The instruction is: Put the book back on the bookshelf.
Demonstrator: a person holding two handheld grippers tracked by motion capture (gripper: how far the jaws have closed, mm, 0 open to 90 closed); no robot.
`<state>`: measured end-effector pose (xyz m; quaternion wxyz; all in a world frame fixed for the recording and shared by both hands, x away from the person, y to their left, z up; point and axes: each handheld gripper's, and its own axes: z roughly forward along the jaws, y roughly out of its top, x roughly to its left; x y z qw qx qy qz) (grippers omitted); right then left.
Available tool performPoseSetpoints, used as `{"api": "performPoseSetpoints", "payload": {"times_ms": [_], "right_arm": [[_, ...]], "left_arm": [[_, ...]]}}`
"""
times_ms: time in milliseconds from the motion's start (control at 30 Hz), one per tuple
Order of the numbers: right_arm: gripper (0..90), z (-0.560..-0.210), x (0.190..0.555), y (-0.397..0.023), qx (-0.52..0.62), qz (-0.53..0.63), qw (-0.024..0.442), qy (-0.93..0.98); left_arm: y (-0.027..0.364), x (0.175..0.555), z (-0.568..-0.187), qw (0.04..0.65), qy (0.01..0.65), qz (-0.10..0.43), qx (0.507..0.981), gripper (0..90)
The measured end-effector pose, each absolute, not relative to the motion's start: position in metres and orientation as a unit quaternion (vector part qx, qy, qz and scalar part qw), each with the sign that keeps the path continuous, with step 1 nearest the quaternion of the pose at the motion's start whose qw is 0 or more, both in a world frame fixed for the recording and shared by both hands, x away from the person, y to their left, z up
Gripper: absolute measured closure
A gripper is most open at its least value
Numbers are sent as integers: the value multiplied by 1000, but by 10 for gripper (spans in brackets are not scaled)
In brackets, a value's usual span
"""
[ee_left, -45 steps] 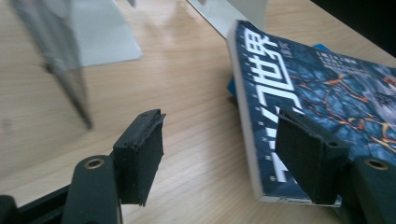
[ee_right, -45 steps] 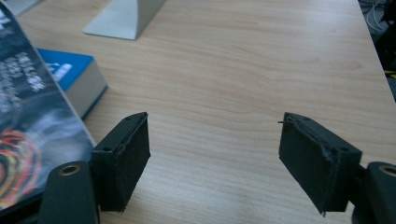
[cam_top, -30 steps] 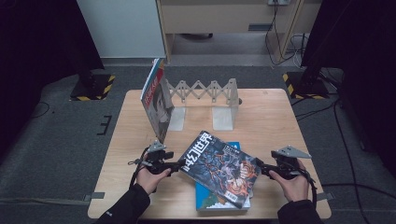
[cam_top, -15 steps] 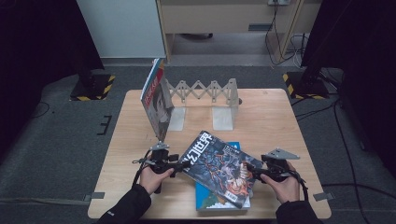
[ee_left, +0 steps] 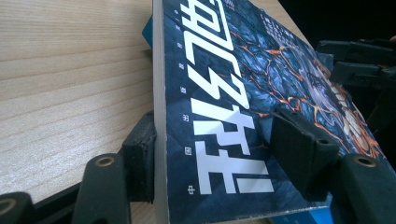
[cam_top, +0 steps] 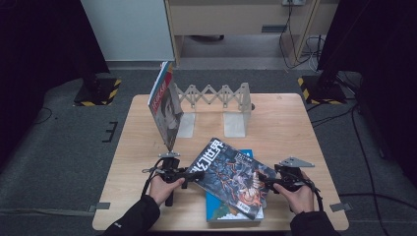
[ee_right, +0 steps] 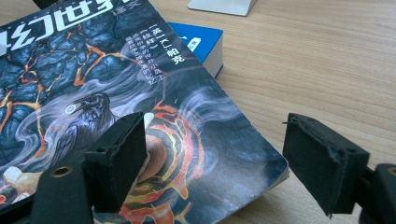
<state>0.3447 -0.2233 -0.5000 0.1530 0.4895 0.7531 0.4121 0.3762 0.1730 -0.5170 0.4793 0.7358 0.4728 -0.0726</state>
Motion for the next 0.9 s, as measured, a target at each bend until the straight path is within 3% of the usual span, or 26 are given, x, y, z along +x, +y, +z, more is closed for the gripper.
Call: {"api": "performPoseSetpoints", "payload": {"times_ms": [300,700,900], "right_arm": [[224,-502,345,-224,498,413,154,747],[230,-503,345,-224,498,421,151,743],[229,-504,345,-225,498,423,152,742]], "left_arm": [[177,372,-492,500,465,-74,727,515],[168,379,-489,498,473,-86,721,487],[168,378,-487,499,474,-108,717,568]]}}
